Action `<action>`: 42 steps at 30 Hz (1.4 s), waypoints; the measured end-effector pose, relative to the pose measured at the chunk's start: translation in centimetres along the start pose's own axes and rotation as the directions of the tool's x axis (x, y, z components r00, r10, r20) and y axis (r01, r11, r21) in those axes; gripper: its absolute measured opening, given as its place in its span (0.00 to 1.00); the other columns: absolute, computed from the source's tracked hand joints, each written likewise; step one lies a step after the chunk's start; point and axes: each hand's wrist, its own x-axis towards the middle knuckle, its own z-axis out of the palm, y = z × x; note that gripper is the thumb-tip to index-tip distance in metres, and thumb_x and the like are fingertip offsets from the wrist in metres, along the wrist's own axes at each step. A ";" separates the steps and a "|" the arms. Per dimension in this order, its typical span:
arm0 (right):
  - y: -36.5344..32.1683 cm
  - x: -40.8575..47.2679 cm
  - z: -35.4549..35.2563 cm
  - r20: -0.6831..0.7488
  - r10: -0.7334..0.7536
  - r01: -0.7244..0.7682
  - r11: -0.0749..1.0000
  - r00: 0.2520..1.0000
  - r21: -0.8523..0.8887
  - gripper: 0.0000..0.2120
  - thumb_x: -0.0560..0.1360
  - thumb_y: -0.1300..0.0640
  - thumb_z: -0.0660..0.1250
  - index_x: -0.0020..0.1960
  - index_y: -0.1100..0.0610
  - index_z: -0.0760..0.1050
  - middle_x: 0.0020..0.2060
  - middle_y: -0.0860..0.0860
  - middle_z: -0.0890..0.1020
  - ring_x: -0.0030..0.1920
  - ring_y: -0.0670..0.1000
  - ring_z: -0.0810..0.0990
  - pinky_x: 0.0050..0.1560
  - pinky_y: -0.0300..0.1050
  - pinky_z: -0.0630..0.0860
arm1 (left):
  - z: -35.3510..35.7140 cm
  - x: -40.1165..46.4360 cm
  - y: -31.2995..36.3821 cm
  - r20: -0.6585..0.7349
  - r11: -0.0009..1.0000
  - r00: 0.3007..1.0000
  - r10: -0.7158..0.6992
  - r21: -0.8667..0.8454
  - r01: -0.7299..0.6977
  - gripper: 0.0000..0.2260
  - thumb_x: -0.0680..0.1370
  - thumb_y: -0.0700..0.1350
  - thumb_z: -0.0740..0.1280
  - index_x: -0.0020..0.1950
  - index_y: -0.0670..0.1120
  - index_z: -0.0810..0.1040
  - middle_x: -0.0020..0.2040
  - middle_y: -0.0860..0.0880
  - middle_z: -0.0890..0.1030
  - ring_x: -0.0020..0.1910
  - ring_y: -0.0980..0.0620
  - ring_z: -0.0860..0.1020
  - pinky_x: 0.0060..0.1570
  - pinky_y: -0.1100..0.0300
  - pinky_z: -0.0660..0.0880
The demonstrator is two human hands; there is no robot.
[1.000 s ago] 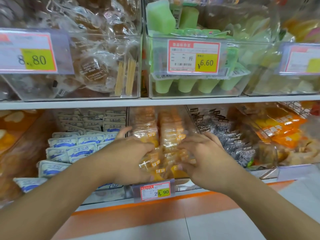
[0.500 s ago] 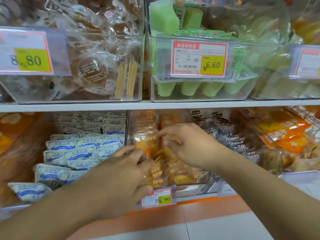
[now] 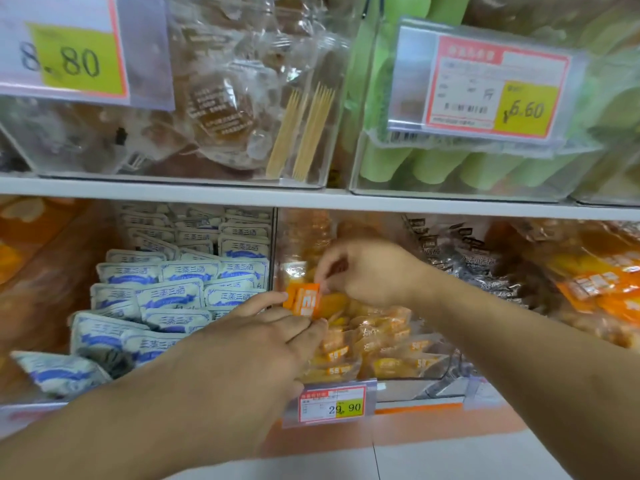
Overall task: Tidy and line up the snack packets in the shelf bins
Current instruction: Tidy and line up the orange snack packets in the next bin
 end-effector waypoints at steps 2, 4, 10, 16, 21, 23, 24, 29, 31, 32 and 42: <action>0.5 -0.6 -0.8 -0.110 -0.005 0.022 0.988 0.994 0.156 0.03 0.74 0.53 0.77 0.45 0.46 0.86 0.41 0.39 0.85 0.43 0.37 0.80 0.48 0.33 0.74 | 0.0 -0.1 0.1 0.009 1.000 1.000 -0.015 -0.008 0.015 0.29 0.69 0.60 0.69 0.67 0.47 0.80 0.56 0.55 0.84 0.54 0.54 0.83 0.69 0.54 0.60; 1.0 -1.4 -1.3 -0.183 -0.028 0.077 0.962 0.983 0.264 0.03 0.76 0.54 0.76 0.46 0.48 0.83 0.43 0.42 0.85 0.45 0.40 0.82 0.50 0.36 0.75 | -0.2 -0.2 0.3 0.010 1.000 1.000 -0.028 -0.007 0.028 0.29 0.70 0.60 0.69 0.68 0.48 0.79 0.56 0.55 0.83 0.55 0.54 0.82 0.70 0.54 0.59; 1.2 -3.3 -0.9 -0.228 -0.086 0.151 0.946 0.970 0.286 0.02 0.83 0.55 0.68 0.53 0.48 0.77 0.44 0.48 0.84 0.44 0.48 0.81 0.48 0.42 0.76 | -0.3 -0.3 0.7 -0.013 0.999 0.999 -0.049 0.015 0.049 0.30 0.70 0.61 0.69 0.68 0.49 0.78 0.56 0.55 0.83 0.56 0.54 0.82 0.71 0.55 0.58; 1.5 -2.8 -1.6 -0.093 -0.008 0.012 0.999 0.996 0.038 0.09 0.73 0.59 0.76 0.48 0.45 0.85 0.43 0.40 0.85 0.46 0.40 0.81 0.49 0.38 0.77 | -0.4 -0.5 0.9 -0.012 0.998 0.999 -0.052 -0.023 0.052 0.30 0.71 0.62 0.67 0.70 0.49 0.77 0.58 0.56 0.82 0.57 0.56 0.81 0.71 0.55 0.57; 0.4 -2.3 -2.2 -0.149 -0.086 0.098 0.992 0.985 0.076 0.07 0.77 0.55 0.74 0.49 0.43 0.84 0.37 0.31 0.78 0.42 0.35 0.76 0.43 0.30 0.69 | -0.2 -0.3 0.8 -0.030 0.999 0.998 -0.052 -0.013 0.051 0.31 0.68 0.60 0.73 0.67 0.48 0.79 0.55 0.55 0.84 0.54 0.54 0.83 0.70 0.55 0.59; -0.3 -1.8 -1.7 -0.033 -0.096 0.094 0.994 0.995 -0.054 0.07 0.80 0.52 0.70 0.54 0.40 0.78 0.41 0.33 0.79 0.46 0.38 0.77 0.50 0.40 0.73 | -0.2 -0.3 0.7 -0.038 0.999 0.998 -0.046 -0.007 0.046 0.30 0.68 0.59 0.73 0.68 0.47 0.79 0.56 0.54 0.84 0.55 0.54 0.83 0.69 0.55 0.60; -0.8 -1.6 -1.5 0.028 -0.083 0.085 0.990 0.996 -0.113 0.08 0.80 0.52 0.69 0.55 0.38 0.76 0.40 0.32 0.79 0.46 0.39 0.77 0.51 0.42 0.74 | -0.2 -0.3 0.6 -0.040 0.999 0.998 -0.046 -0.003 0.046 0.30 0.68 0.58 0.72 0.68 0.47 0.79 0.57 0.54 0.84 0.55 0.53 0.83 0.69 0.55 0.60; -1.7 -0.6 -0.4 0.066 -0.094 0.102 0.987 0.993 -0.122 0.12 0.77 0.58 0.72 0.55 0.43 0.79 0.43 0.36 0.82 0.47 0.38 0.80 0.50 0.39 0.79 | 0.0 -0.3 0.6 -0.034 0.999 0.998 -0.053 -0.013 0.053 0.28 0.70 0.57 0.70 0.68 0.47 0.79 0.54 0.54 0.83 0.54 0.53 0.83 0.69 0.54 0.60; -1.4 -0.3 -0.2 0.016 -0.064 0.065 0.994 0.998 -0.087 0.08 0.77 0.59 0.72 0.50 0.45 0.82 0.43 0.40 0.84 0.46 0.39 0.82 0.53 0.45 0.82 | 0.1 -0.3 0.5 -0.040 0.998 0.998 -0.055 -0.009 0.054 0.28 0.70 0.57 0.70 0.68 0.46 0.79 0.55 0.54 0.83 0.54 0.53 0.83 0.69 0.54 0.60; -1.2 -0.1 0.0 -0.001 -0.055 0.054 0.996 0.999 -0.075 0.07 0.77 0.57 0.73 0.49 0.45 0.83 0.42 0.39 0.84 0.45 0.38 0.82 0.52 0.44 0.82 | 0.1 -0.3 0.5 -0.039 0.998 0.998 -0.056 -0.009 0.055 0.28 0.70 0.57 0.70 0.67 0.46 0.79 0.55 0.54 0.83 0.54 0.53 0.83 0.69 0.54 0.60; -1.5 0.8 0.3 0.110 -0.009 0.008 1.000 0.994 0.015 0.05 0.75 0.57 0.77 0.47 0.48 0.88 0.39 0.40 0.88 0.43 0.40 0.86 0.52 0.45 0.84 | -0.3 -0.3 0.6 -0.019 0.997 0.997 -0.071 -0.033 0.070 0.29 0.71 0.58 0.69 0.69 0.46 0.78 0.57 0.55 0.83 0.56 0.54 0.82 0.69 0.55 0.59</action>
